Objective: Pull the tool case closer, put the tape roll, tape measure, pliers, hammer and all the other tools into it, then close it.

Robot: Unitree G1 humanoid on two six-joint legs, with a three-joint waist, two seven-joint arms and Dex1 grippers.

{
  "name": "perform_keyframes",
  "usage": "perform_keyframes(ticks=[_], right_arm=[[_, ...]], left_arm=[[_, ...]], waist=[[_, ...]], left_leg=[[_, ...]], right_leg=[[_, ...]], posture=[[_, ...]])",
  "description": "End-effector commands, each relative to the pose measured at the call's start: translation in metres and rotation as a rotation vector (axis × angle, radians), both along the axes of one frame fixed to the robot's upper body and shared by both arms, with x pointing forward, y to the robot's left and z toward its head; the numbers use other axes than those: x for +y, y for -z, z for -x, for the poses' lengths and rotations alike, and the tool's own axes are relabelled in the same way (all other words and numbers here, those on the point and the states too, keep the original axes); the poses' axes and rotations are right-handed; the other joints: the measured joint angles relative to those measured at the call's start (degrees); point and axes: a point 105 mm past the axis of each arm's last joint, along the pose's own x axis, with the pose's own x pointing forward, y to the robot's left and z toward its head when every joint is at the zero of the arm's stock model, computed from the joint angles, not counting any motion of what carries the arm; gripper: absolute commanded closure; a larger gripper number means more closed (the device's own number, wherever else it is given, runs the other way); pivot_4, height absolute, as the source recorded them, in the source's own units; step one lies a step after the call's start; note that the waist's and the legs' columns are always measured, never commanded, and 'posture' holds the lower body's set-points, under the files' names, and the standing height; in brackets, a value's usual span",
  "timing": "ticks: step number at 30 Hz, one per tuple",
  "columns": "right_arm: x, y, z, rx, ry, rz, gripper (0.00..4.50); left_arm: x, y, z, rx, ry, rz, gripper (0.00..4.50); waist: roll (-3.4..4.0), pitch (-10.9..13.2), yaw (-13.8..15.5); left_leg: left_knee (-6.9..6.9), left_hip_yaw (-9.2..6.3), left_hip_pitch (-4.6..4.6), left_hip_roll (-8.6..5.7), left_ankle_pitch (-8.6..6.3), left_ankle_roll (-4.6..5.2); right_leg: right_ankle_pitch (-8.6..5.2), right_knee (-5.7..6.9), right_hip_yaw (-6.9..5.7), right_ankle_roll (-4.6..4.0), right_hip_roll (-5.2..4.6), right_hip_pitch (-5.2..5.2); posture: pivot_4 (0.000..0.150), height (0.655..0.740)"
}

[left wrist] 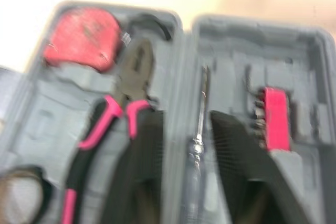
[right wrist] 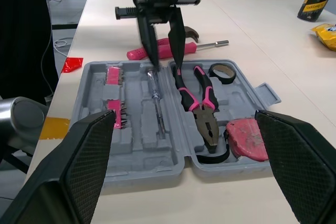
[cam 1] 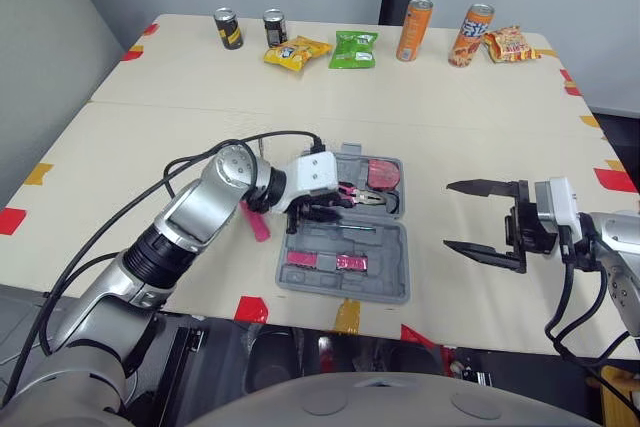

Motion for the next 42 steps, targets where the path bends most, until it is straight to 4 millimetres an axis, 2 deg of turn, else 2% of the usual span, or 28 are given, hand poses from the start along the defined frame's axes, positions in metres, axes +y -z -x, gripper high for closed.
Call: perform_keyframes(ticks=[1,3,8,17,27,33,37,40,42], right_arm=[[0.001,-0.007,0.0,-0.032,-0.003,-0.013,0.0],[-0.001,-0.006,0.0,-0.03,0.004,-0.013,0.0],[-0.008,-0.004,0.0,-0.018,0.023,-0.014,0.0],[-0.02,0.004,0.003,0.0,0.056,0.0,0.0],[-0.019,0.005,0.005,-0.001,0.053,0.006,0.0],[-0.015,0.004,0.006,-0.003,0.05,0.007,0.0],[-0.018,0.005,0.006,0.005,0.062,0.004,0.0],[-0.022,0.005,0.003,0.012,0.109,-0.041,0.0],[-0.026,0.008,0.001,0.024,0.147,-0.071,0.0]], left_arm=[[0.008,0.004,-0.005,0.003,-0.004,0.065,4.46],[0.007,0.006,0.0,0.018,0.047,0.138,4.46],[0.01,0.023,0.006,0.056,0.102,0.187,4.46],[0.017,0.049,-0.001,0.054,0.092,0.135,4.46],[0.019,0.072,-0.008,0.048,0.056,0.068,4.46],[0.02,0.084,0.006,0.08,0.108,0.022,4.46],[0.016,0.077,0.004,0.072,0.068,0.087,4.46],[0.014,0.055,-0.009,0.023,-0.012,0.224,4.46],[0.018,0.029,-0.013,0.006,-0.047,0.364,4.46]], waist=[[0.01,0.0,0.0],[0.01,0.0,0.1],[0.01,0.0,0.2],[0.02,0.0,0.1],[0.06,-0.1,0.1],[0.11,-0.3,0.1],[0.14,-0.3,0.1],[0.14,-0.3,0.1],[0.1,-0.3,0.1]], left_leg=[[0.0,-0.01,0.0,0.0,0.0,0.0],[0.0,-0.01,-0.01,0.0,0.0,0.0],[0.03,-0.03,-0.07,0.0,0.0,0.0],[0.04,-0.02,-0.06,0.01,0.0,0.01],[0.05,-0.03,-0.04,0.01,0.0,0.01],[0.06,-0.03,0.02,0.01,-0.01,0.01],[0.06,-0.03,0.03,0.01,-0.01,0.02],[0.06,-0.03,0.02,0.01,-0.01,0.02],[0.06,-0.04,-0.04,0.01,-0.01,0.02]], right_leg=[[0.0,0.01,0.0,0.0,0.0,0.0],[0.0,0.01,-0.01,0.0,0.0,0.0],[0.0,0.05,-0.04,0.0,-0.01,-0.02],[0.0,0.05,-0.04,0.0,-0.03,-0.04],[0.0,0.08,-0.04,0.0,-0.03,0.0],[0.0,0.06,-0.04,0.0,-0.04,0.05],[0.0,0.05,-0.04,0.0,-0.04,0.05],[0.0,0.04,-0.04,0.0,-0.05,0.05],[0.0,0.05,-0.05,0.0,-0.04,0.01]], posture=[[0.15,0.7385],[0.15,0.7385],[0.15,0.7385],[0.15,0.7385],[0.15,0.7385],[0.15,0.7385],[0.15,0.7385],[0.15,0.7385],[0.15,0.7385]])
